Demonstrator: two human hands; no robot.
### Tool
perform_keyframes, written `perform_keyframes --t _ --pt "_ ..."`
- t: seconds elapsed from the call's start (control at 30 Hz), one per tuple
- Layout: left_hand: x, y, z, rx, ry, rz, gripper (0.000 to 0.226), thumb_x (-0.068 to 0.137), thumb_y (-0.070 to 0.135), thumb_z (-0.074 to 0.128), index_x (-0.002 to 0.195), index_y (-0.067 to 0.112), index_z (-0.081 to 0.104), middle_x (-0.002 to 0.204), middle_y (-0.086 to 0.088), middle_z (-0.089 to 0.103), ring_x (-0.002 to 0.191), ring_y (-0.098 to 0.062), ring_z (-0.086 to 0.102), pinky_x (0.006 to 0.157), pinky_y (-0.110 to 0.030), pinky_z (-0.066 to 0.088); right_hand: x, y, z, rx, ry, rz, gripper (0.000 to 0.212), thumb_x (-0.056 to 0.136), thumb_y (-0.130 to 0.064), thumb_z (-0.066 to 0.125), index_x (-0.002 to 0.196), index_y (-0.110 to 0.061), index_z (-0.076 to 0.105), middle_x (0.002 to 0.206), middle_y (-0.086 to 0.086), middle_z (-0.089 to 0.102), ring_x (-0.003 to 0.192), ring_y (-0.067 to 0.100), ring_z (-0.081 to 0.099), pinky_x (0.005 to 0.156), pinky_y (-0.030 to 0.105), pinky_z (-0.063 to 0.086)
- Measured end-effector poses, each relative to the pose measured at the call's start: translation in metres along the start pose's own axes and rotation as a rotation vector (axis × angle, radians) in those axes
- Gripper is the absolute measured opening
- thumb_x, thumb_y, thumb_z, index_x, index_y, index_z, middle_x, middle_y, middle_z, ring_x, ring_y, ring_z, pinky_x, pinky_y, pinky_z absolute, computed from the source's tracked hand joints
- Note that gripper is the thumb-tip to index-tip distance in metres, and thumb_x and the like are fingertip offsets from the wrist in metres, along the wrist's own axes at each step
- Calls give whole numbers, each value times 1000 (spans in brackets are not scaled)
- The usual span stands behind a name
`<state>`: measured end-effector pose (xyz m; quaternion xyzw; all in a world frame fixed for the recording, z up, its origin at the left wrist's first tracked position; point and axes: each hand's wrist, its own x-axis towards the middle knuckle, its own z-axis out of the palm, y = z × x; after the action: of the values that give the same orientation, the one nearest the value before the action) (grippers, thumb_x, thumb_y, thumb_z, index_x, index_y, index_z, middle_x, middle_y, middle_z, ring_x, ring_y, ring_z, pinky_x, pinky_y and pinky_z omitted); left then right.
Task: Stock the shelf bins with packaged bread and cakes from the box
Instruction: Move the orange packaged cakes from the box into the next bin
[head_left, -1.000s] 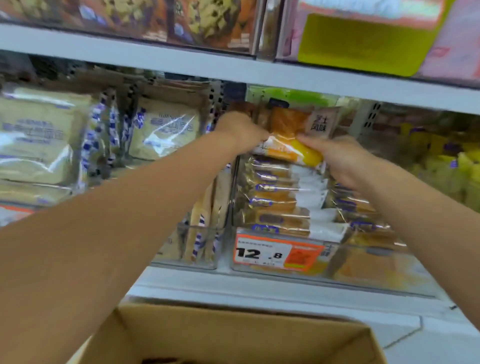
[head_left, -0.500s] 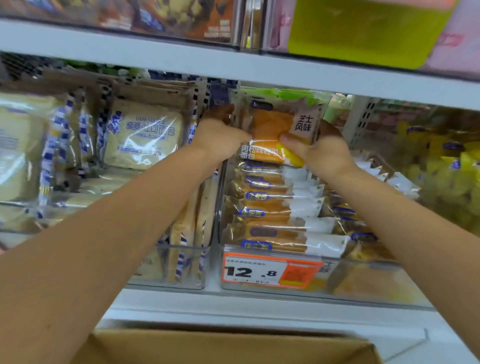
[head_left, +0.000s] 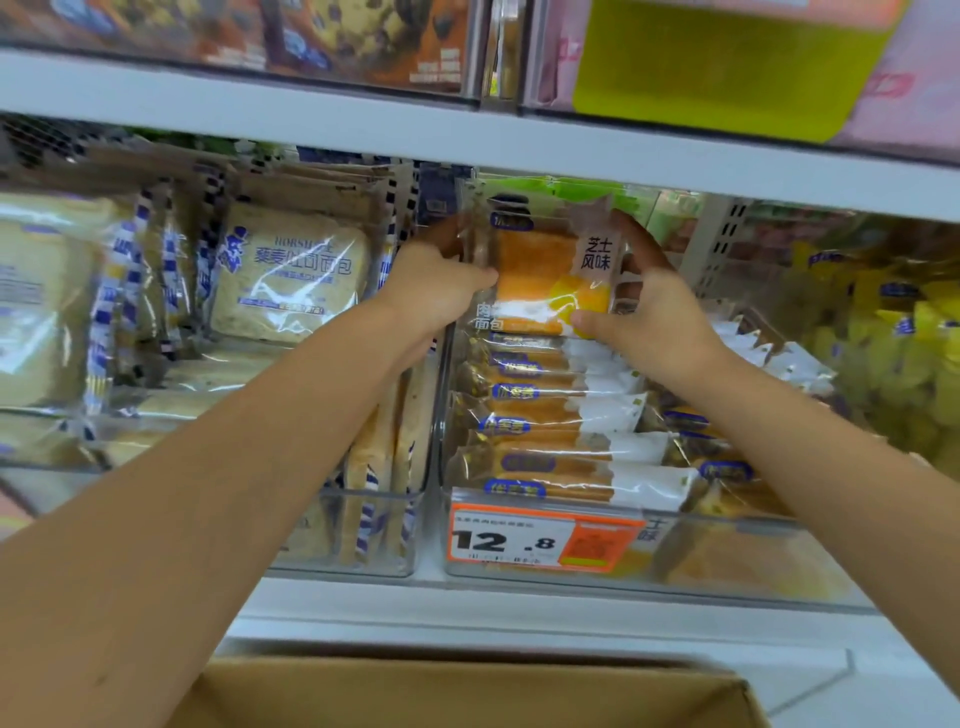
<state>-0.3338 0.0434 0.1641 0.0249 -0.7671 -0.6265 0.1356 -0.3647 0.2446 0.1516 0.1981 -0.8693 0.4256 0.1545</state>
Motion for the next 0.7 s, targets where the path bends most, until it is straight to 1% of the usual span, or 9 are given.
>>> perform_keyframes --t 0.1,0.17,0.27,0.33,0.4,0.5,0.57,0.63,0.7 --pt "-2 3 -1 54 -10 -6 60 92 4 64 147 21 44 126 1 58 80 0 52 57 -7 42 0 -1 0 -2 -18 -5 97 78 -12 80 153 -29 21 127 -6 56 109 13 56 74 18 48" --pt "-5 3 -4 93 -37 -18 62 90 1 63 147 18 43 129 -4 60 86 -6 58 62 -11 46 -3 -5 -3 2 -33 6 98 80 -11 78 155 -28 16 125 -13 49 111 9 51 72 9 44" --pt "-18 3 -7 154 -61 -69 58 90 6 65 144 10 44 137 -7 54 119 -22 55 91 -26 45 -14 -16 -9 -38 -59 31 101 82 -11 76 156 -26 9 124 -18 35 115 -4 33 74 -5 32" --pt "-35 6 -9 149 -74 -88 66 91 11 66 150 8 35 149 -8 44 136 -25 43 103 -29 36 -24 -23 -13 -107 -66 46 95 82 -17 76 155 -25 15 133 -16 36 123 0 32 89 2 28" --pt "-62 11 -9 146 -77 -80 71 92 14 67 152 10 30 156 -5 36 141 -20 36 103 -24 30 -41 -29 -18 -216 -32 63 74 83 -24 76 147 -23 37 142 0 44 131 17 41 100 21 34" --pt "-110 16 -14 202 15 -18 53 88 24 73 136 16 51 136 0 54 127 -15 49 95 -15 34 -80 -45 -21 -294 37 -15 35 85 -16 71 119 -17 63 113 7 58 104 20 54 93 31 44" --pt "-143 19 -20 224 155 30 27 86 25 74 108 17 60 98 7 59 93 -8 57 72 -3 39 -113 -61 -19 -262 54 -49 16 85 -11 67 98 -20 65 92 0 56 78 9 50 76 28 43" --pt "-177 17 -25 249 236 40 18 85 21 75 92 16 59 77 9 54 69 -2 51 58 -3 39 -149 -72 -11 -207 34 -47 14 84 -9 64 87 -23 60 82 -2 55 67 5 46 65 26 38" --pt "-213 10 -26 275 207 2 15 84 18 74 87 13 60 70 8 53 59 1 50 52 -7 38 -185 -76 2 -147 -41 -13 13 83 -9 63 85 -22 60 75 -5 54 63 5 45 63 27 39"
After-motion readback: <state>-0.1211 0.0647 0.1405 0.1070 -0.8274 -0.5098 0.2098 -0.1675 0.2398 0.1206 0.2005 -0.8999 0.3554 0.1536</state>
